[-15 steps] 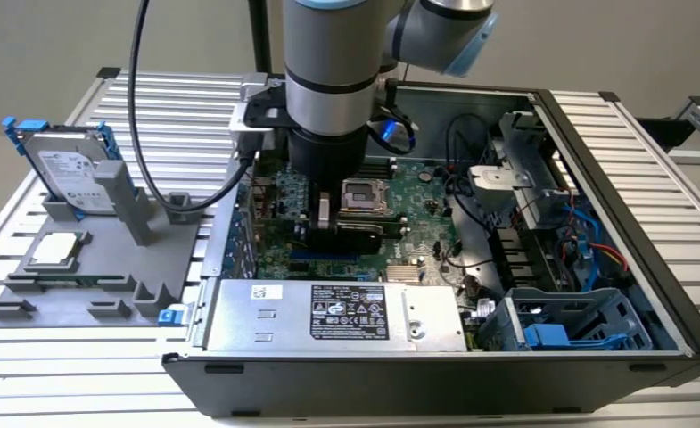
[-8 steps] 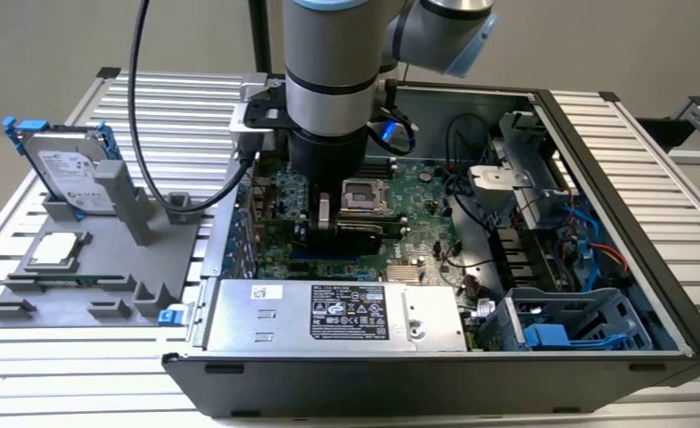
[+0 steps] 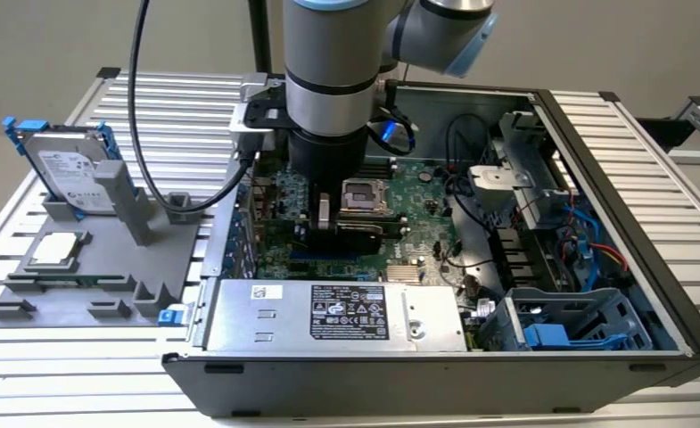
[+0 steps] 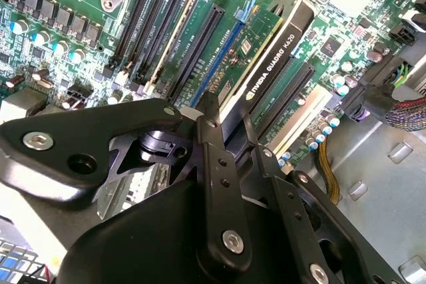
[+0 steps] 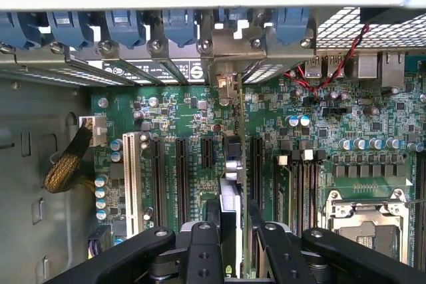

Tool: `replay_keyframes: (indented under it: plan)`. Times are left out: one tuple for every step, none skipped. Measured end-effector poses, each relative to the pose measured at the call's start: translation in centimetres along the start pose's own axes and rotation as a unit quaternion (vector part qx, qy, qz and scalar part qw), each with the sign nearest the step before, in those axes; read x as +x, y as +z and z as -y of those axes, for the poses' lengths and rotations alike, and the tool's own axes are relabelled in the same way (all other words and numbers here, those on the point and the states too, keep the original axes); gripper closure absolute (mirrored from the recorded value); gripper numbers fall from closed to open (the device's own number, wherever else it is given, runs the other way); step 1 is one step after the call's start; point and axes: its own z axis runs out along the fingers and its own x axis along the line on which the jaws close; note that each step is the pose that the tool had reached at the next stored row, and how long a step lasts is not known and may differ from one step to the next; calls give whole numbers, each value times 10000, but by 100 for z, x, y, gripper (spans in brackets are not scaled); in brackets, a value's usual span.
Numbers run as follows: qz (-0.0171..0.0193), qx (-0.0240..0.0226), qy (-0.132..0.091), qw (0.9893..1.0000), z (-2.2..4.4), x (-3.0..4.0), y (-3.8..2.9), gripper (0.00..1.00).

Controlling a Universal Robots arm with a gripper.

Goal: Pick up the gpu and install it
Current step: 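Insert the gpu into the slot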

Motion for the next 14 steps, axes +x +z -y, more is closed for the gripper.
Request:
replay_keyframes:
  plan:
    - [2, 1, 0, 10000, 0, 2, 1, 100]
    - [3, 1, 0, 10000, 0, 5, 2, 100]
    - [2, 1, 0, 10000, 0, 7, 2, 100]
    - [1, 1, 0, 10000, 1, 7, 1, 100]
    - [0, 0, 0, 10000, 1, 8, 1, 100]
    - [-1, 0, 0, 10000, 1, 9, 0, 100]
    - [-1, 0, 0, 10000, 1, 10, 0, 100]
    - [-2, 0, 0, 10000, 1, 12, 0, 100]
    - [-2, 0, 0, 10000, 1, 14, 0, 100]
    - [-1, 0, 0, 10000, 1, 16, 0, 100]
    - [-1, 0, 0, 10000, 1, 17, 0, 100]
    - [-1, 0, 0, 10000, 1, 18, 0, 100]
    - [-1, 0, 0, 10000, 2, 20, 0, 100]
    - [-1, 0, 0, 10000, 2, 23, 0, 100]
